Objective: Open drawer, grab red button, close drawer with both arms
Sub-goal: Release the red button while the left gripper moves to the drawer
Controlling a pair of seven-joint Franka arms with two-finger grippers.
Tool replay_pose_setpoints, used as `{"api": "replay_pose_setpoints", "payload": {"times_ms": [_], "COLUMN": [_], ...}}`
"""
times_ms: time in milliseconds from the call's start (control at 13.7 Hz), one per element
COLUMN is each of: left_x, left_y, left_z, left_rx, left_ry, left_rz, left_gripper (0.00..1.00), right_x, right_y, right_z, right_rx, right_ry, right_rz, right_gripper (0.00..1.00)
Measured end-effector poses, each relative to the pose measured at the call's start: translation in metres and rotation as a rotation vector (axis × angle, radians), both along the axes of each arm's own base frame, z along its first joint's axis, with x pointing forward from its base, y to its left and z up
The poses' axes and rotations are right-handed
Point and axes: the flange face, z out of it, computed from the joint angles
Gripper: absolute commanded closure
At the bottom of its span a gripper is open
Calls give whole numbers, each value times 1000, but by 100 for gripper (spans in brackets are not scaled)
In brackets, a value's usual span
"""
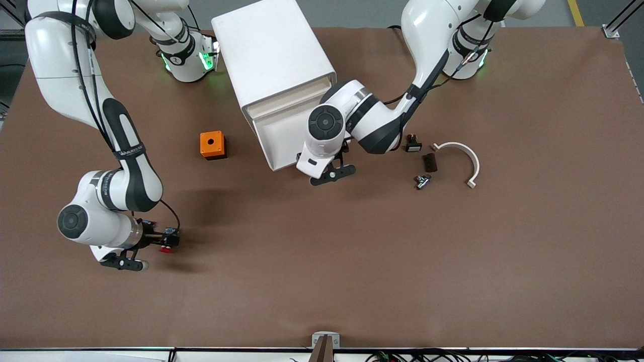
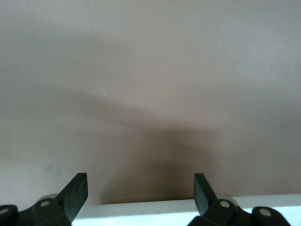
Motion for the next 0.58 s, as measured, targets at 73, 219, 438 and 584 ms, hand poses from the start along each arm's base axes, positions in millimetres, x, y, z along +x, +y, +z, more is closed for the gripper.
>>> {"api": "replay_pose_setpoints", "payload": {"times_ms": [73,219,438,584], "left_x": [-4,-9,-19,-33], "left_y": [-2,-5,-13,-21], "left_z": [-2,-4,-5,-9], "left_rx": [-3,-6,-15,-35], "left_ry": [10,19,36,78], "left_rz": [-2,-8,-23,-24], "left_gripper": [1,1,1,1], "right_x": [4,8,5,-3], "right_y": [-3,-16,-44,-54], "right_z": [14,49,104,144], "right_rx": [0,-2,-8,-8], "right_ry": [-23,-73,-110,-114], "right_rz": [27,83,147,197], "right_gripper": [0,0,0,0]}}
